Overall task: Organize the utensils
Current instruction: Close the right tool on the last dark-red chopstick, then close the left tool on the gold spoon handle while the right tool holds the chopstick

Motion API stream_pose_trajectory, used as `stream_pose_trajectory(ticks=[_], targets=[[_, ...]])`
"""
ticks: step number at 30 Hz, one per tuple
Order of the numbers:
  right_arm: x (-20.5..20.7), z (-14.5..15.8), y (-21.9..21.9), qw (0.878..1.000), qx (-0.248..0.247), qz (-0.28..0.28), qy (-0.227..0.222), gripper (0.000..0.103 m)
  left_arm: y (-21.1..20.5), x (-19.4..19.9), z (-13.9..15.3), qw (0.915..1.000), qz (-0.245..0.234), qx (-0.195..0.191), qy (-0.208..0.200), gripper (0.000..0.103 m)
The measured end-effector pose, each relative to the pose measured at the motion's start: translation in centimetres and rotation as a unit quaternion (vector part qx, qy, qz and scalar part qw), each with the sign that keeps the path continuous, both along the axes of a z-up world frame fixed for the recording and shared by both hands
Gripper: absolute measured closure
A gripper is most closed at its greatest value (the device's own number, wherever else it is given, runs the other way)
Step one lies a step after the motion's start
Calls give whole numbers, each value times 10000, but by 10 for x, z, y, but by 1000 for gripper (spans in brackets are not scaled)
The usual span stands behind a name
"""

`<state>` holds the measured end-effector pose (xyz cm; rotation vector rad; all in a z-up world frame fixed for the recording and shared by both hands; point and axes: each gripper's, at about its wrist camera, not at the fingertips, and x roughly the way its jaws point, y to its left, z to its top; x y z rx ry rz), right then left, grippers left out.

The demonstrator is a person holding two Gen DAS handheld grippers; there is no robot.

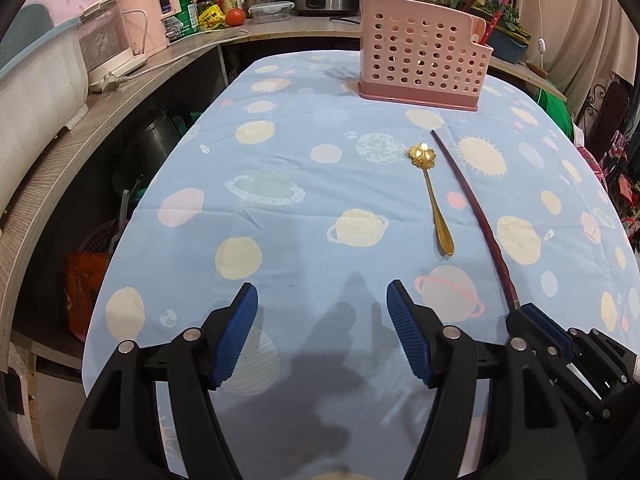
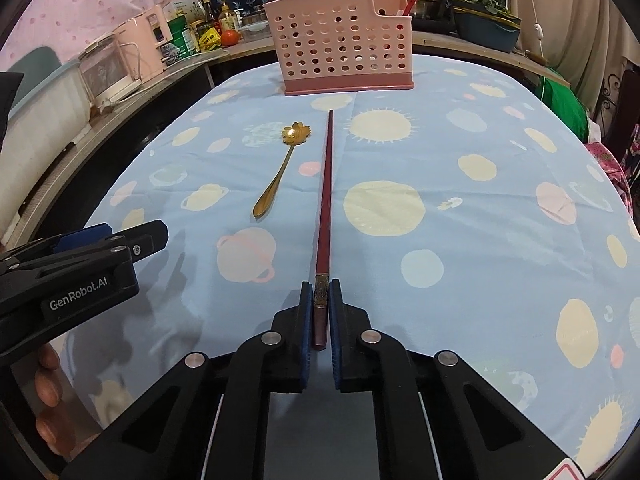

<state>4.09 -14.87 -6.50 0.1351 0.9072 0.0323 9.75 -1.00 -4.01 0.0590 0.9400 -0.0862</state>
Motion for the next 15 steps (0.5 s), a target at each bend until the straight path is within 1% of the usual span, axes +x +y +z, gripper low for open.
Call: stream_pose_trajectory(ticks=[5, 11, 13, 15], targets=[[-3, 1, -3, 10000, -86, -13, -10, 96, -5, 1, -2, 10000, -45, -8, 35, 39], [-6, 7, -19, 9997, 41, -220, -85, 96, -14, 5, -4, 9999, -130, -67, 93, 37], [-6, 10, -25, 9995, 86, -291, -110, 96, -19, 8, -4, 9997, -172, -130, 99, 30], [-6, 11, -30, 9992, 136, -354, -126, 96, -23, 10, -4, 9994, -222, -232, 83, 28]])
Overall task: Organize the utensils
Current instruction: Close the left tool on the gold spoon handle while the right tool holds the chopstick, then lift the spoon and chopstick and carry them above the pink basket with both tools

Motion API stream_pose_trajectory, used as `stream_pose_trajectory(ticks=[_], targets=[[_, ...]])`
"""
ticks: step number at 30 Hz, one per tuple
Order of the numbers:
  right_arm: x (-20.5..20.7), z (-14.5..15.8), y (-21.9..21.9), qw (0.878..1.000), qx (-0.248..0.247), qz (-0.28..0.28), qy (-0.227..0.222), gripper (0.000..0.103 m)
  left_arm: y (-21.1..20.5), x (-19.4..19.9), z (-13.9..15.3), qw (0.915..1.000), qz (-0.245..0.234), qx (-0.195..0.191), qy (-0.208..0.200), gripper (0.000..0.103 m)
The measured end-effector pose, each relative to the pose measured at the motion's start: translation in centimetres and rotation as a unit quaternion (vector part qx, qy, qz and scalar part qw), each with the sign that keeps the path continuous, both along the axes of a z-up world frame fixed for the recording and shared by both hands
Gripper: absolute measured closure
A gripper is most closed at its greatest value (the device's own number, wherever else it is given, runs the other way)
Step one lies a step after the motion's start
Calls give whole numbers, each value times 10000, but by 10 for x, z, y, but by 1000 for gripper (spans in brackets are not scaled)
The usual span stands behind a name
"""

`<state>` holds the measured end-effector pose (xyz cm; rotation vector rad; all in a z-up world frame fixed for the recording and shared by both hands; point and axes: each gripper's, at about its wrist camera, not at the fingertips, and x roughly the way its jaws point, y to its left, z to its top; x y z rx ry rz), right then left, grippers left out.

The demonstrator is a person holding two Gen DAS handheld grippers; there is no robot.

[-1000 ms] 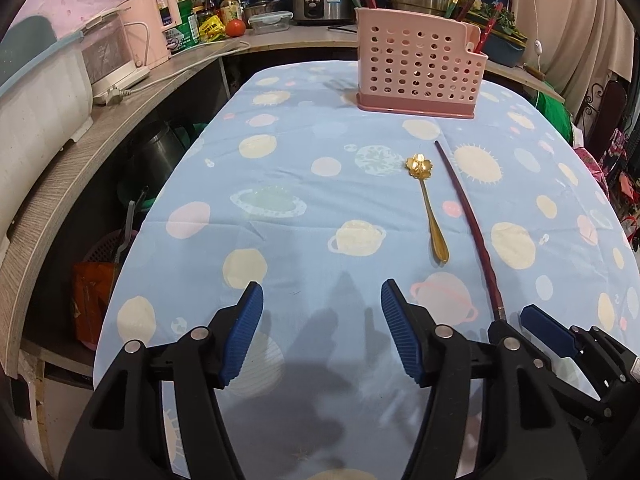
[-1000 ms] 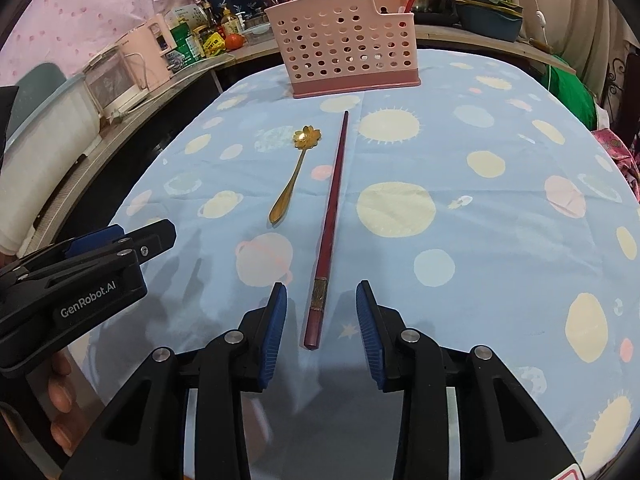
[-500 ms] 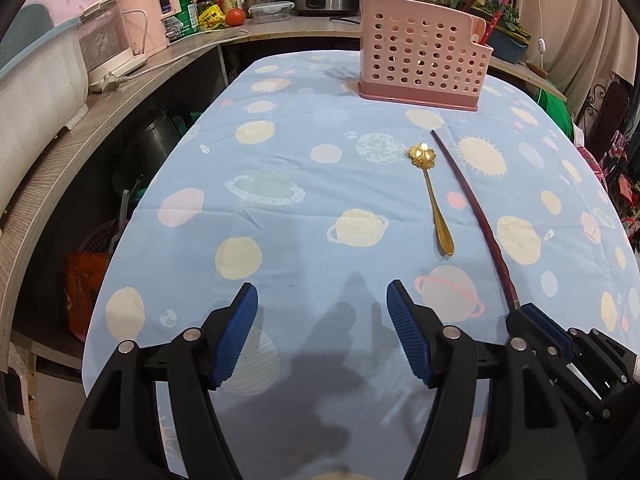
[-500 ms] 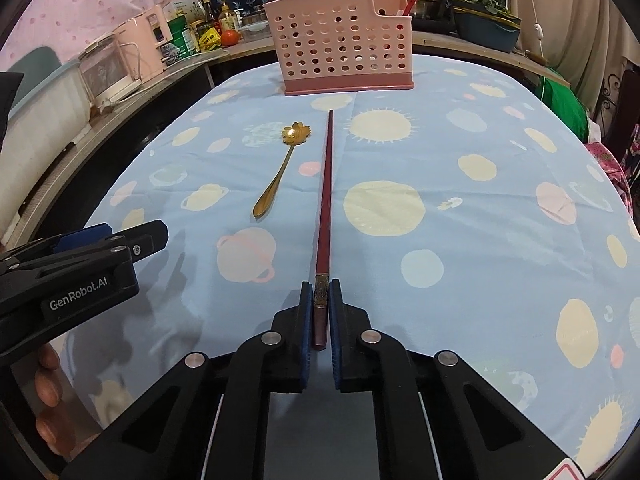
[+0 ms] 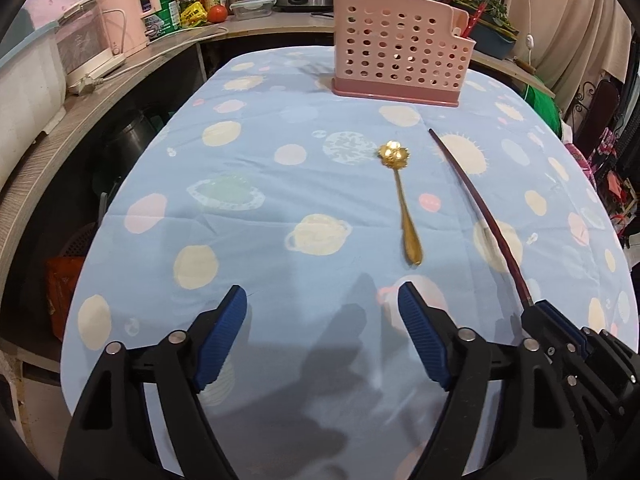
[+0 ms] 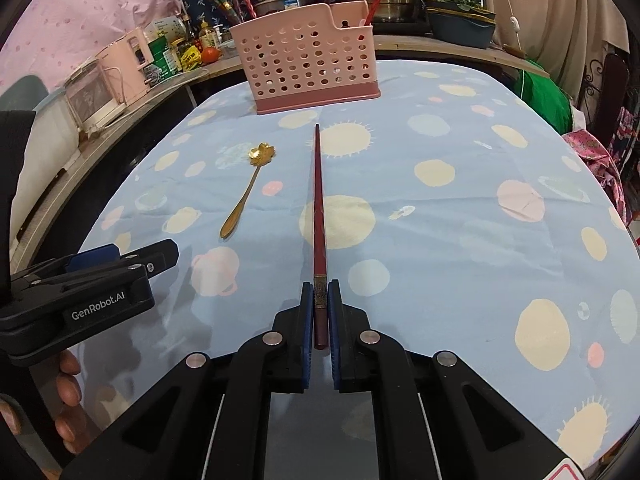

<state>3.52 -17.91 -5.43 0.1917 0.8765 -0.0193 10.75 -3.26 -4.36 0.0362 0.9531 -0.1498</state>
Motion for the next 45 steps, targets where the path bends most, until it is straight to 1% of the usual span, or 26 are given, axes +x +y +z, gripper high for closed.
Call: stream_pose_trajectory(ticks=[8, 11, 13, 14, 16, 18, 20, 21, 22, 23, 25, 29, 33, 42, 45], targets=[[2, 0, -16, 9998, 146, -153, -3, 96, -23, 18, -11, 9994, -161, -265, 173, 29], [4, -1, -20, 9997, 189, -171, -1, 96, -28, 24, -15, 9992, -171, -294, 199, 30], [5, -2, -22, 9996, 215, -177, 7, 96, -31, 28, -17, 9991, -181, -304, 233, 37], [6, -2, -22, 9996, 230, -180, 13, 96, -31, 29, -17, 9992, -158, -290, 219, 38], [7, -4, -23, 9995, 252, -175, 29, 96, -32, 31, -16, 9992, -150, -325, 203, 44], [8, -5, -23, 9995, 262, -165, 47, 96, -32, 34, -16, 9991, -158, -341, 195, 47], [9, -7, -22, 9995, 274, -155, 69, 96, -33, 35, -16, 9991, -172, -343, 175, 53], [10, -7, -22, 9995, 279, -151, 77, 96, -33, 35, -16, 9991, -183, -340, 169, 59], [11, -8, -22, 9995, 283, -148, 86, 96, -33, 35, -16, 9991, -200, -343, 165, 67], [11, -8, -22, 9994, 287, -146, 93, 96, -34, 35, -16, 9990, -229, -342, 161, 72], [12, -8, -22, 9994, 288, -144, 101, 96, -34, 35, -16, 9988, -275, -357, 176, 90], [11, -7, -22, 9995, 265, -129, 96, 96, -32, 33, -14, 9984, -307, -426, 219, 92], [6, 0, -21, 9996, 233, -133, 20, 96, -27, 25, -4, 9984, -294, -469, 140, 92], [-7, 40, -23, 9983, 308, -173, -464, 96, -8, 9, 37, 9973, -176, -678, -219, 93], [-10, 57, -27, 9968, 428, -211, -645, 96, -4, 7, 48, 9968, -112, -722, -324, 93]])
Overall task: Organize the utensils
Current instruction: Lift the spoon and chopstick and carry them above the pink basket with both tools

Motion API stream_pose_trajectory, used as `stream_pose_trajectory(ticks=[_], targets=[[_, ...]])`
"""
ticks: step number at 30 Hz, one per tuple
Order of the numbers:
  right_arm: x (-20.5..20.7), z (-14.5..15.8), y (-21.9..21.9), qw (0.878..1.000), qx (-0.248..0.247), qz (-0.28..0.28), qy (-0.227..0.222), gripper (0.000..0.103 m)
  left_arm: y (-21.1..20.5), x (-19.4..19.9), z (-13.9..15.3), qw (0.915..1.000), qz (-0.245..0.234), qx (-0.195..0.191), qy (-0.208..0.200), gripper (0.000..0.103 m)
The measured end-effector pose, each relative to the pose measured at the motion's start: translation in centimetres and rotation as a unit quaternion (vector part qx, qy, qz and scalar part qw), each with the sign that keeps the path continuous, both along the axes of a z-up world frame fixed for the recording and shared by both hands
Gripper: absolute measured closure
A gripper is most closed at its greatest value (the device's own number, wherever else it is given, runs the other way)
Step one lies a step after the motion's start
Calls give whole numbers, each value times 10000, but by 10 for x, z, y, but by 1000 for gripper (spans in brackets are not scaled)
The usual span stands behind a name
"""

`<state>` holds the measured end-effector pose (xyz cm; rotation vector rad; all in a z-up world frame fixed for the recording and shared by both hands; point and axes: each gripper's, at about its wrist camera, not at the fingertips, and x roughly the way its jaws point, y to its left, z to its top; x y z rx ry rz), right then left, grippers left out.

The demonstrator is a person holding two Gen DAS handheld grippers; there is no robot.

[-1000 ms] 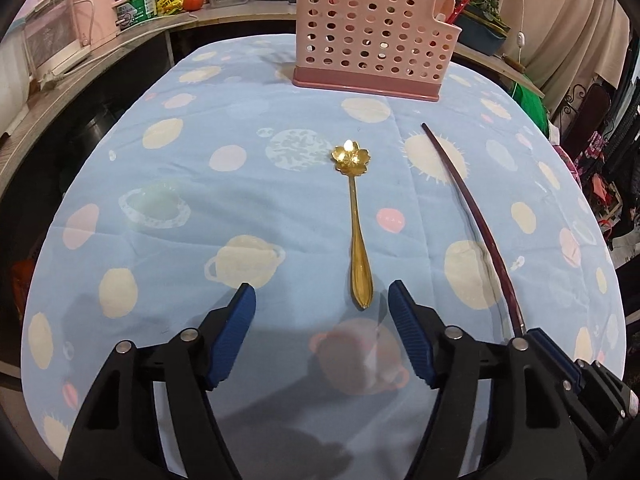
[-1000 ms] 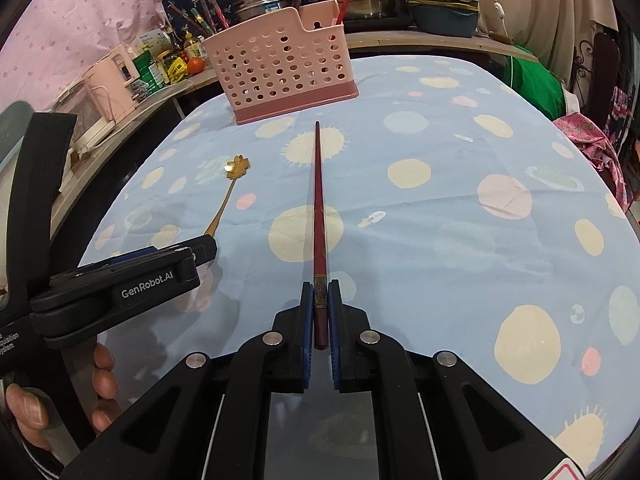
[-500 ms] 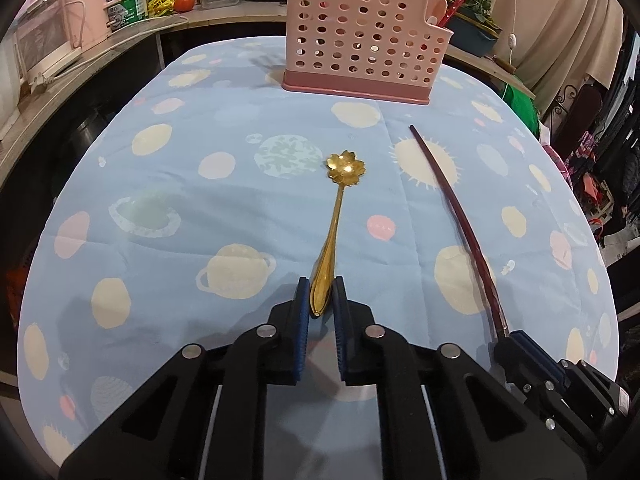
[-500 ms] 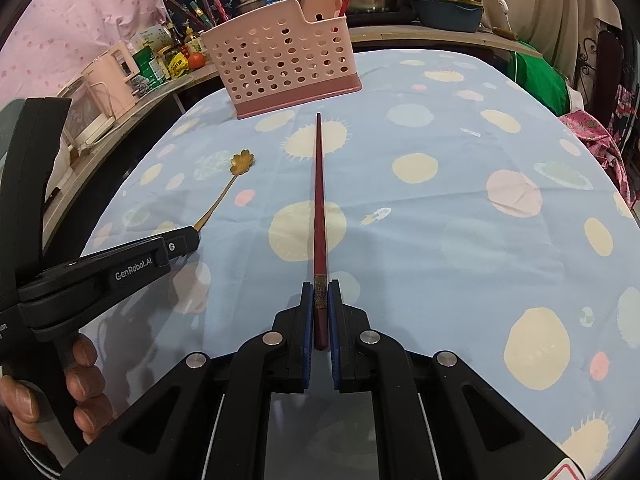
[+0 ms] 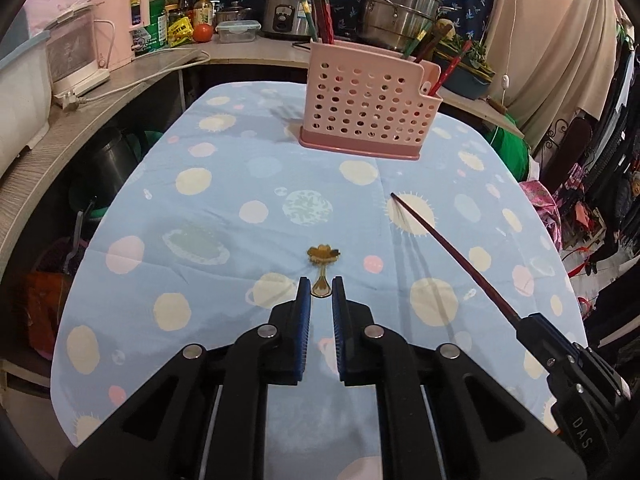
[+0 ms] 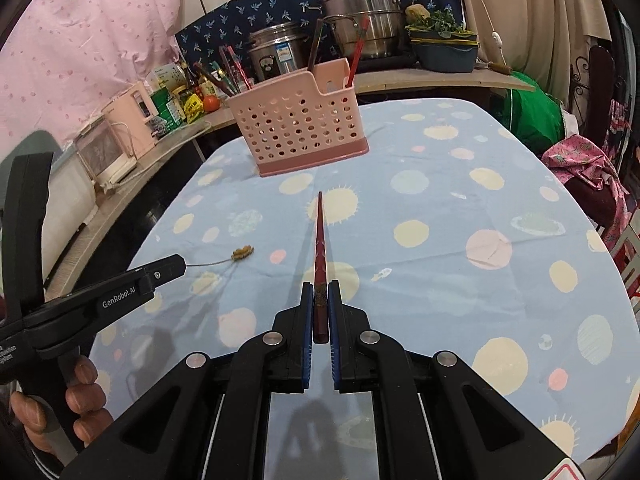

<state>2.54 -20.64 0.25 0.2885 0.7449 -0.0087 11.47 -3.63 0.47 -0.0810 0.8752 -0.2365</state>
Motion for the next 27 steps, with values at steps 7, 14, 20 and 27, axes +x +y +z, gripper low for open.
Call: stream_pose_trajectory(ticks=[7, 14, 20, 27], targets=[[0, 41, -16, 9987, 262, -99, -436, 96, 6, 4, 23, 9998, 61, -62, -185, 93], [14, 76, -26, 9960, 237, -146, -849, 96, 8, 15, 48, 9992, 43, 19, -406, 93], [25, 93, -35, 9944, 255, -202, -1002, 96, 5, 19, 63, 9986, -16, -6, -527, 93], [38, 104, -44, 9944, 218, -181, -1020, 96, -3, 26, 69, 9987, -197, -87, -455, 93]])
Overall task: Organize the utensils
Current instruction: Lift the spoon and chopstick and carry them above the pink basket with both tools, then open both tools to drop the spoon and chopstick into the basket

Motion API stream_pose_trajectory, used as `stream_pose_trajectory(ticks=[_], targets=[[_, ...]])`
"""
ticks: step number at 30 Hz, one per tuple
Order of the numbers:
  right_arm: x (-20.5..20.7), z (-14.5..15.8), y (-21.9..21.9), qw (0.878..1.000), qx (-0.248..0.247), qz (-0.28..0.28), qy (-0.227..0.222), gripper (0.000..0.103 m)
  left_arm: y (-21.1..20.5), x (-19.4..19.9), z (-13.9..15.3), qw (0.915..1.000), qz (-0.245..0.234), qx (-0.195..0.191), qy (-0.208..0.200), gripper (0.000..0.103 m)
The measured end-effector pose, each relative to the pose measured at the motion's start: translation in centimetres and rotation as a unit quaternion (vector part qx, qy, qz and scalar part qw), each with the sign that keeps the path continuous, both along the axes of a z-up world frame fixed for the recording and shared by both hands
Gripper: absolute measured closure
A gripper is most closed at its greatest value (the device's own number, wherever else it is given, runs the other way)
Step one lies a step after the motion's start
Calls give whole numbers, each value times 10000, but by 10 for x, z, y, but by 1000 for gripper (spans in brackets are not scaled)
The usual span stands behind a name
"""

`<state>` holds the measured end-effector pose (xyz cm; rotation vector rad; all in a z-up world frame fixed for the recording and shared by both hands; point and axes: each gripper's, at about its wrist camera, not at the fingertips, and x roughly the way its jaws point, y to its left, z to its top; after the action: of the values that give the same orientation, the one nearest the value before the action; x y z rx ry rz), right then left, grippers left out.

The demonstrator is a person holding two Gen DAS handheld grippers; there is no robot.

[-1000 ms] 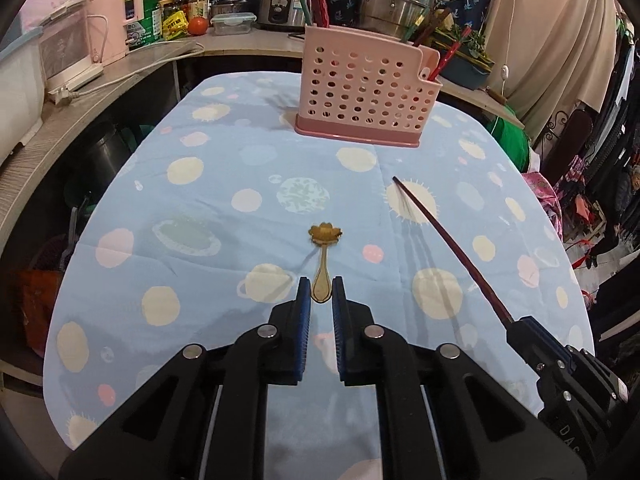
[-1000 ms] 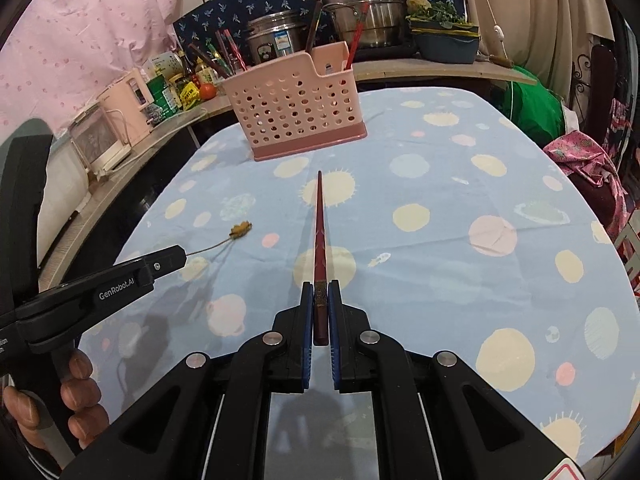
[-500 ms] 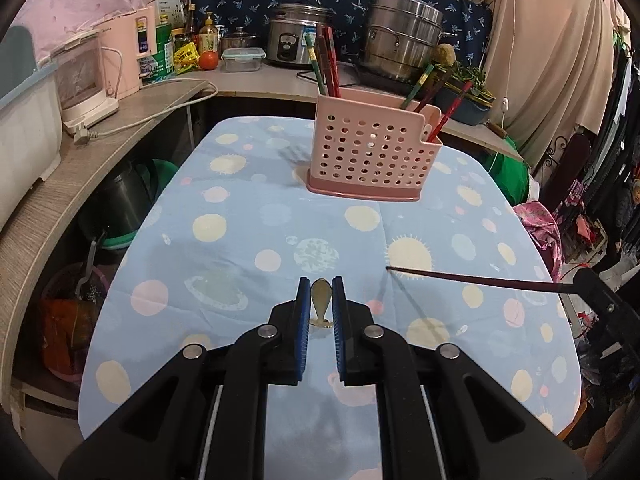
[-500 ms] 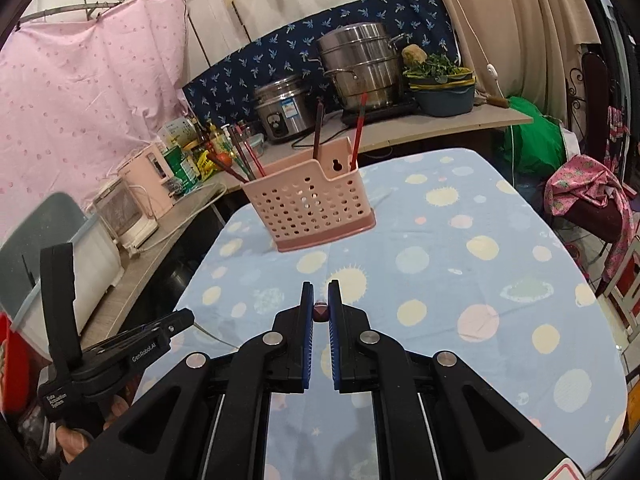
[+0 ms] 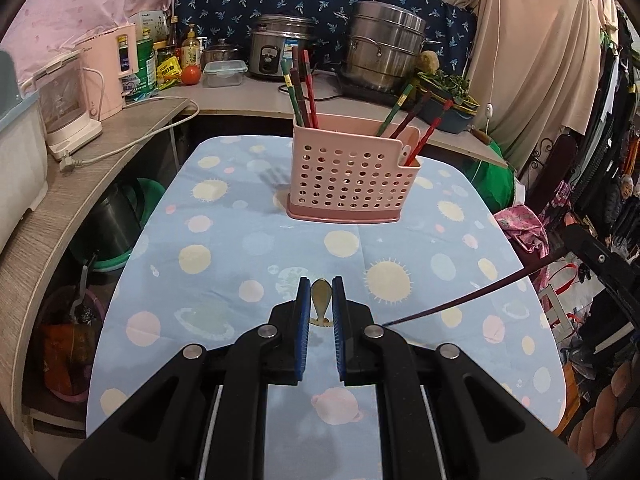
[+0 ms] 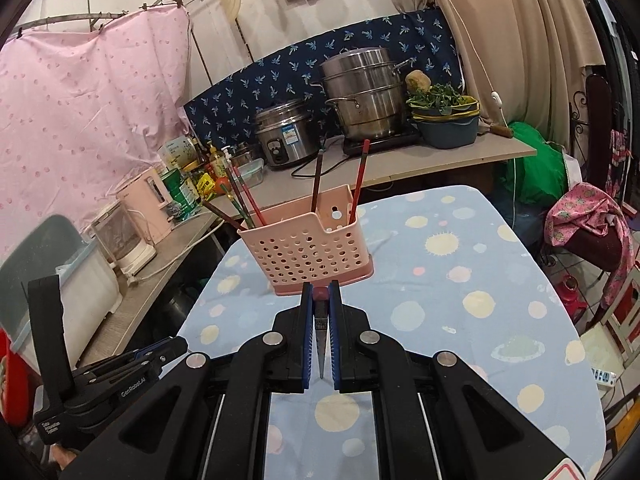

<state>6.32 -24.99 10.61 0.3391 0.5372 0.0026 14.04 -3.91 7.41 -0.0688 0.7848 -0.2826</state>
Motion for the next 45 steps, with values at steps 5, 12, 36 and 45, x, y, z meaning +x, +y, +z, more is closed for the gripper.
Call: stream_pose_trajectory(ticks=[5, 12, 36, 45], targets=[[19, 14, -11, 9999, 121, 110, -46, 96, -1, 11, 23, 9998, -68, -96, -172, 93], [63, 58, -20, 9984, 297, 346, -321, 96, -5, 43, 75, 9979, -65, -130, -625, 93], [228, 100, -17, 9978, -74, 31, -654, 96, -36, 181, 94, 9989, 76, -56, -460, 93], [244, 58, -12, 9994, -91, 296, -119, 95, -41, 195, 65, 9997, 91, -74, -207, 92]])
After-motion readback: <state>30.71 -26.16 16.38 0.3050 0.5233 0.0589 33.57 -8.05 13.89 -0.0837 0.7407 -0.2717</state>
